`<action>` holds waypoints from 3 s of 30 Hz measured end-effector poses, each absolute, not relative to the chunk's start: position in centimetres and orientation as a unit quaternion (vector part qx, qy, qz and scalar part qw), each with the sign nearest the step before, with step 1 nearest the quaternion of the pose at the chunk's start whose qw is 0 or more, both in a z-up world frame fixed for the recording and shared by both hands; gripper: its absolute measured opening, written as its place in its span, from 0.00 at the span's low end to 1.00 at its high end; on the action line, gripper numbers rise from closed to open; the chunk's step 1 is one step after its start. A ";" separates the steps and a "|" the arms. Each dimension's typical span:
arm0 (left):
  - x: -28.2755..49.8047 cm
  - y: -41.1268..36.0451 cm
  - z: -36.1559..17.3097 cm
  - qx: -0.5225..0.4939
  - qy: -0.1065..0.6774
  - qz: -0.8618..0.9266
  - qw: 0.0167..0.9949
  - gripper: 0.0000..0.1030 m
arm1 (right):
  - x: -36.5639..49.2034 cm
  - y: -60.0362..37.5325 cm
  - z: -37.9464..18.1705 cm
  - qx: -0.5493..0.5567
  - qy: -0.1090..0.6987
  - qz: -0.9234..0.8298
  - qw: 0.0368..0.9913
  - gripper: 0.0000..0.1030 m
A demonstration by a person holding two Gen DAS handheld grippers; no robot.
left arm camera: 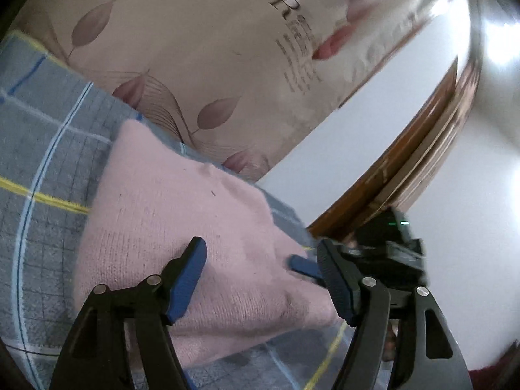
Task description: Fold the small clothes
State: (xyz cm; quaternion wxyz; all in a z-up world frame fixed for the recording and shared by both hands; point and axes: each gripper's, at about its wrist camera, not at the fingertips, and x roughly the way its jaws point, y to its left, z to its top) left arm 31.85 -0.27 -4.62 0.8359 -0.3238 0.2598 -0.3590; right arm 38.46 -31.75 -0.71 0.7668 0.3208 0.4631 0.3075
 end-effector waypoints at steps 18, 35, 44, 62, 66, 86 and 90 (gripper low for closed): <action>31.9 -0.7 -4.5 -0.318 0.258 -0.354 0.841 0.72 | 42.6 -26.4 -1.5 0.260 0.517 0.253 0.776 0.45; 31.2 -1.3 -4.0 -0.300 0.267 -0.386 0.830 0.72 | 42.8 -35.1 -2.5 0.283 0.449 0.244 0.812 0.14; 32.5 4.3 -7.1 -0.470 0.258 -0.351 0.768 0.73 | 42.6 -38.7 -0.6 0.290 0.404 0.221 0.839 0.02; 32.3 1.6 -5.6 -0.381 0.266 -0.355 0.811 0.77 | 40.4 -32.9 -1.0 0.309 0.442 0.293 0.790 0.80; 32.2 1.2 -5.4 -0.374 0.264 -0.358 0.814 0.79 | 41.4 -29.4 -1.3 0.224 0.467 0.272 0.811 0.38; 30.3 0.4 -3.3 -0.291 0.244 -0.303 0.874 0.81 | 41.3 -37.0 -2.5 0.244 0.426 0.255 0.833 0.17; 29.3 -3.0 -1.5 -0.198 0.241 -0.302 0.901 0.81 | 40.5 -36.9 -1.6 0.242 0.403 0.276 0.838 0.18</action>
